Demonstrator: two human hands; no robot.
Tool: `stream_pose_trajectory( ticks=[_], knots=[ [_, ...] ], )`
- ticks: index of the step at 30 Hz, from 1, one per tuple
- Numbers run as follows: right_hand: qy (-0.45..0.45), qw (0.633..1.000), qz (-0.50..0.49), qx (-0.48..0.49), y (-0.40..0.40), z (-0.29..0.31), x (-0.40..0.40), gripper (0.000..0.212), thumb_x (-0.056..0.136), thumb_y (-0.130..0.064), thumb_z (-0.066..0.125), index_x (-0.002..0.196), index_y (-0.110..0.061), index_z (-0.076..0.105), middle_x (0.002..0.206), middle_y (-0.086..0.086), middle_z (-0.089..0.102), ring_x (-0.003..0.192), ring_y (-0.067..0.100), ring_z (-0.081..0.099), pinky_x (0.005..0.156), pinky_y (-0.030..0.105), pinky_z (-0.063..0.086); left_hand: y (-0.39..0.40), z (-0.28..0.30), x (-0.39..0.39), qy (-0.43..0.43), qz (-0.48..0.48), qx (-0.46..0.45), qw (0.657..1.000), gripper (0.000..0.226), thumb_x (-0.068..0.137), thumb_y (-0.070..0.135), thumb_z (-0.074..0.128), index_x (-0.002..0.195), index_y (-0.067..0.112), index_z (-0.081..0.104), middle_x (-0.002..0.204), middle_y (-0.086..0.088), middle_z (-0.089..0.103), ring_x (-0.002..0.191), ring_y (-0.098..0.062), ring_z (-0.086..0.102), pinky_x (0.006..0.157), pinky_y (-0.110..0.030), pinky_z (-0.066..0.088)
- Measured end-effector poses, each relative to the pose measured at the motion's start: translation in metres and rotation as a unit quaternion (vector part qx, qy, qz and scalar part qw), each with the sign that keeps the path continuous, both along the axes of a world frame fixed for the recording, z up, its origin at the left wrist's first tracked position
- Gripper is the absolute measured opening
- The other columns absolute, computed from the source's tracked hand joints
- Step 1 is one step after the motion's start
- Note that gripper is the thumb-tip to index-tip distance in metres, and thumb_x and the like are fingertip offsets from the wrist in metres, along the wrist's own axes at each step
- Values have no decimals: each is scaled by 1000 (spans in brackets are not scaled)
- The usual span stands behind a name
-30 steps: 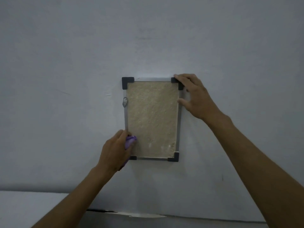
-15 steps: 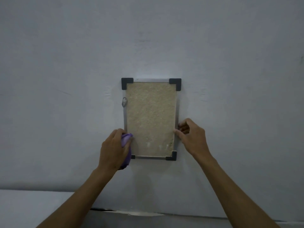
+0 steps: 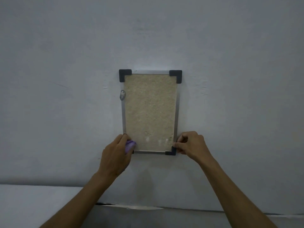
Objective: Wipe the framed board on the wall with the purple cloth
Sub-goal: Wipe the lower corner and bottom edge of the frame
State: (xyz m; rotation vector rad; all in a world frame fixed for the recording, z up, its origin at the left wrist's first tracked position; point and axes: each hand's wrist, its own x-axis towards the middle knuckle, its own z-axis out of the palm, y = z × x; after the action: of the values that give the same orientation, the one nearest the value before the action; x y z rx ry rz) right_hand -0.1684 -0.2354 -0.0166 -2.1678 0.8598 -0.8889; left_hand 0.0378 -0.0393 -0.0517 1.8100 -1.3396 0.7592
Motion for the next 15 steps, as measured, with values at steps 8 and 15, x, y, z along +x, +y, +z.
stream_pose_trajectory(
  ticks=[8,15],
  knots=[
    [47,998,-11,-34,-1,2,0,21,81,-28,84,68,-13,76,60,0,72,59,14,71,67,39,64,-14,-21,-1,45,-2,-137,990,23,86,19,76,102,10,62,93,-2,65,78,-10,57,70,-17,46],
    [71,996,-15,-52,-2,7,-1,22,81,-30,84,65,-16,76,56,-3,71,55,10,70,67,38,64,-10,-21,1,-18,-22,-53,998,13,91,22,71,93,11,65,88,-1,64,72,-17,62,61,-31,54]
  ],
)
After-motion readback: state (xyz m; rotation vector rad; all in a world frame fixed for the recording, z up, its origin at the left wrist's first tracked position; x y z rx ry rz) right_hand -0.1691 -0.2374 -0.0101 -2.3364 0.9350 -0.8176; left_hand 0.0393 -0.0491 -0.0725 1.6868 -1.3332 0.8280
